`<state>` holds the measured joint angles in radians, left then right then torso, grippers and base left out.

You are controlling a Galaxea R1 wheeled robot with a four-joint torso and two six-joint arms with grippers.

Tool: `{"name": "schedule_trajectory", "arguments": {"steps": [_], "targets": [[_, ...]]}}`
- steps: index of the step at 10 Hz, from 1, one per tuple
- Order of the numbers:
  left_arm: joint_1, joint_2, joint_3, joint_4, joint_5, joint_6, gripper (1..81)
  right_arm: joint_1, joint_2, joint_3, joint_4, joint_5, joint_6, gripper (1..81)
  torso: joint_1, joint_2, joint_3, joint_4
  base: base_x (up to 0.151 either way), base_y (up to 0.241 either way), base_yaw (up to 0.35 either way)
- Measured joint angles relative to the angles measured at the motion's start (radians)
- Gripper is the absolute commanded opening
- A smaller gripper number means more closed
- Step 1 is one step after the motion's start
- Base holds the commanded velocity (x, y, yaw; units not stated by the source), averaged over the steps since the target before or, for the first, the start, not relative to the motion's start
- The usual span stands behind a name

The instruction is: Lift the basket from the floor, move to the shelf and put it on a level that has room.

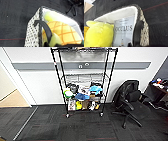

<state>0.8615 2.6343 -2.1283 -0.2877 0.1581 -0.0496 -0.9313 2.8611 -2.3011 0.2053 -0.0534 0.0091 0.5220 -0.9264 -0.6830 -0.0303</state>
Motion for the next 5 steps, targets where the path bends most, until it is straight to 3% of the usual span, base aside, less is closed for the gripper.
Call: {"name": "schedule_trajectory", "arguments": {"steps": [5], "targets": [[0.027,0.004,0.000,0.000,-0.002,-0.001,1.0,-0.004,-0.003,0.000,0.000,-0.013,0.000,1.0,-0.111,0.168,0.122,0.000,0.000,0.000,0.000]]}}
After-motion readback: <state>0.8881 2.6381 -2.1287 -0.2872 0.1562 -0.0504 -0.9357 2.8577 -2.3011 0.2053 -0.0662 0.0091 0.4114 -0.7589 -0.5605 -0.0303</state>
